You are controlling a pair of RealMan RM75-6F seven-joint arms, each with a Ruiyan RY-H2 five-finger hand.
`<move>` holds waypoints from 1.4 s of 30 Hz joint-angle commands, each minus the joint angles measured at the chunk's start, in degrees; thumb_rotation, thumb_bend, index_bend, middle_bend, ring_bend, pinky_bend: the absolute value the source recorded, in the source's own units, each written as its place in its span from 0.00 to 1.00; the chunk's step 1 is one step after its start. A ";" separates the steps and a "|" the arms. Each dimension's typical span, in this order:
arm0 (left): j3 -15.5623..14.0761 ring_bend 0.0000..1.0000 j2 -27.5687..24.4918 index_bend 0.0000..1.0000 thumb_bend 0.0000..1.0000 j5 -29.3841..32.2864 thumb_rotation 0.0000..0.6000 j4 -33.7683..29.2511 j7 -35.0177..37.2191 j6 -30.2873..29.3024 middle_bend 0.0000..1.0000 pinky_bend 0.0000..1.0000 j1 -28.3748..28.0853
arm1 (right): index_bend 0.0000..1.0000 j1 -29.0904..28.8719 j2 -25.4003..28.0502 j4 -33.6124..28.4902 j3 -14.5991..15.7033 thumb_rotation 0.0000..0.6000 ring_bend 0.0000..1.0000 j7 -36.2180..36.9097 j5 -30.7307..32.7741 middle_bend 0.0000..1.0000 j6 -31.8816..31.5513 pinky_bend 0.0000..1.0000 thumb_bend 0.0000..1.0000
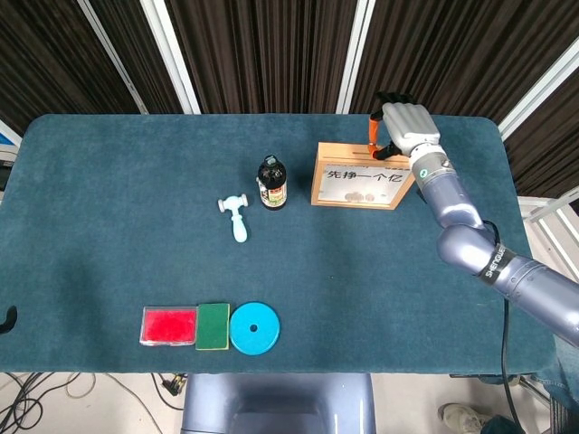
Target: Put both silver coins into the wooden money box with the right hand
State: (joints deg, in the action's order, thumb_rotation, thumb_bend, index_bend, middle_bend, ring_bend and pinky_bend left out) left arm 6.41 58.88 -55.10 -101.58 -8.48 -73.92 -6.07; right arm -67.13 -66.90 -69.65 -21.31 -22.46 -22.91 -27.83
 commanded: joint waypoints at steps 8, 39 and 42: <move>0.07 0.00 -0.30 0.13 0.40 0.53 1.00 -0.33 0.31 0.54 0.00 0.00 -0.09 | 0.66 -0.82 -2.58 4.01 3.01 1.00 0.00 5.00 -2.53 0.09 2.30 0.00 0.64; -0.01 0.00 -0.72 0.13 0.40 0.08 1.00 -0.56 1.68 0.94 0.00 0.00 -0.06 | 0.60 -7.48 -2.90 12.11 10.48 1.00 0.00 16.64 0.49 0.09 11.58 0.00 0.64; 0.00 0.00 -0.73 0.13 0.40 0.07 1.00 -0.60 1.75 0.86 0.00 0.00 -0.03 | 0.60 -7.98 -2.44 12.55 11.14 1.00 0.00 18.33 1.33 0.08 13.69 0.00 0.64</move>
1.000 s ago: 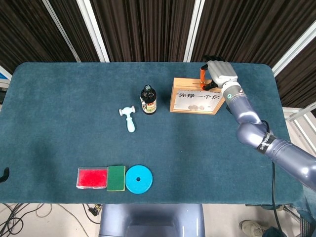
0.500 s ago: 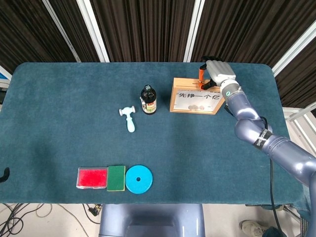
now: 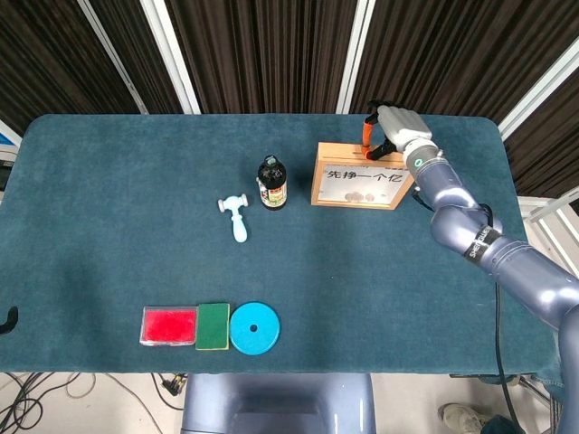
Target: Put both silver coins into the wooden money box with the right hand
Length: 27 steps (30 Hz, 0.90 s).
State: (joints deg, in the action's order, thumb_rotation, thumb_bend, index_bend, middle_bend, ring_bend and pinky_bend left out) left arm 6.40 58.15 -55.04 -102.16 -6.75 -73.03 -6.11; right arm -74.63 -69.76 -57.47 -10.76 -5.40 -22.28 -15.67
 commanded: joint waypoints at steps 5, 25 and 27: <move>0.04 0.00 0.00 0.13 0.40 0.15 1.00 -0.10 0.16 -0.14 0.00 0.00 0.09 | 0.60 -0.81 1.18 1.17 0.91 1.00 0.00 4.57 -0.02 0.08 4.92 0.00 0.64; 0.17 0.00 0.05 0.14 0.40 1.31 1.00 -0.37 -0.67 -0.40 0.00 0.00 0.03 | 0.60 6.50 -0.84 5.56 -13.98 1.00 0.00 14.63 -14.46 0.08 14.80 0.00 0.64; 0.15 0.00 0.07 0.14 0.40 1.36 1.00 -0.38 -0.79 -0.47 0.00 0.00 0.04 | 0.60 7.20 -1.27 6.08 -15.42 1.00 0.00 14.95 -15.62 0.08 15.48 0.00 0.64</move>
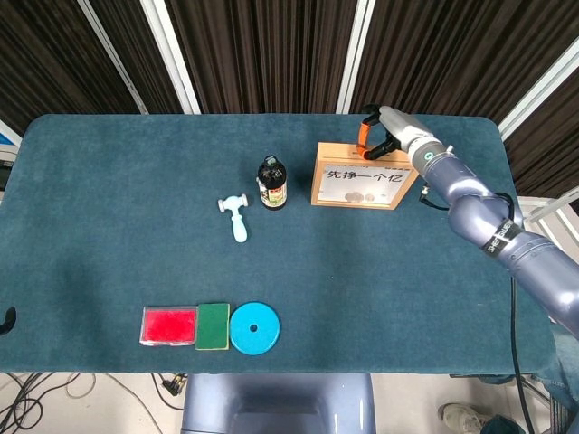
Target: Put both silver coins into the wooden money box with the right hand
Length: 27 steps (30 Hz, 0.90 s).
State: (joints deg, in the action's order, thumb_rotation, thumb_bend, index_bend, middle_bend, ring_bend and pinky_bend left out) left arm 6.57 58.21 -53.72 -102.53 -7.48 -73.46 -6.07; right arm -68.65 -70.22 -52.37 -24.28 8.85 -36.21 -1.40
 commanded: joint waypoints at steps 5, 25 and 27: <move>-0.01 0.00 0.06 0.14 0.40 0.24 1.00 -0.12 -0.33 -0.12 0.00 0.00 -0.03 | 0.60 2.64 -2.51 3.21 -5.39 1.00 0.00 1.25 -4.81 0.08 3.20 0.00 0.64; -0.01 0.00 0.04 0.13 0.40 0.53 1.00 -0.19 -0.45 -0.01 0.00 0.00 -0.11 | 0.57 5.13 -5.14 6.13 -13.10 1.00 0.00 1.09 -11.60 0.08 7.38 0.00 0.64; -0.02 0.00 0.03 0.13 0.40 0.54 1.00 -0.19 -0.43 0.02 0.00 0.00 -0.12 | 0.57 5.24 -5.16 6.18 -13.37 1.00 0.00 1.17 -12.03 0.08 7.37 0.00 0.64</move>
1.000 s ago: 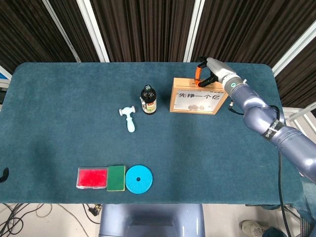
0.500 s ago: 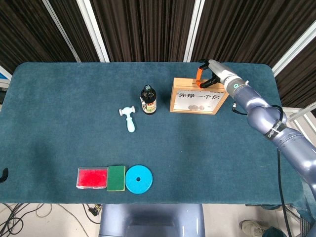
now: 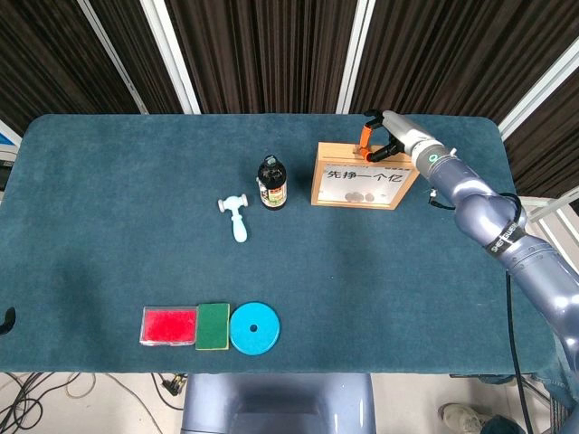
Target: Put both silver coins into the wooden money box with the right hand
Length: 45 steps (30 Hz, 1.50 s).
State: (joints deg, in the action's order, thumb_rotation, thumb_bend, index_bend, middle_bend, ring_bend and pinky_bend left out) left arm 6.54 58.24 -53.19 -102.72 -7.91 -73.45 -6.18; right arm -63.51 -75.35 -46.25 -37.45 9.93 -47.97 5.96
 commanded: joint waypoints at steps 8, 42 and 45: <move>0.00 0.00 -0.05 0.13 0.40 0.22 1.00 -0.10 0.03 0.13 0.00 0.00 -0.03 | 0.65 0.25 -0.40 0.63 -0.56 1.00 0.00 0.65 -1.56 0.08 0.34 0.00 0.64; -0.08 0.00 -0.51 0.14 0.40 1.04 1.00 -0.64 0.08 0.82 0.00 0.00 -0.30 | 0.67 0.25 -0.02 0.67 -0.28 1.00 0.00 3.31 -4.36 0.08 -0.06 0.00 0.64; -0.13 0.00 -0.54 0.14 0.40 1.07 1.00 -0.65 0.01 0.88 0.00 0.00 -0.33 | 0.67 0.35 0.21 0.32 -0.30 1.00 0.00 3.54 -4.44 0.08 -0.06 0.00 0.64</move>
State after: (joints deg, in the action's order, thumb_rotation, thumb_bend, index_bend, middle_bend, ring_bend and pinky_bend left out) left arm 6.42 57.69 -52.12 -103.37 -7.89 -72.57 -6.51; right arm -63.18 -75.16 -45.89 -37.74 13.44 -52.39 5.90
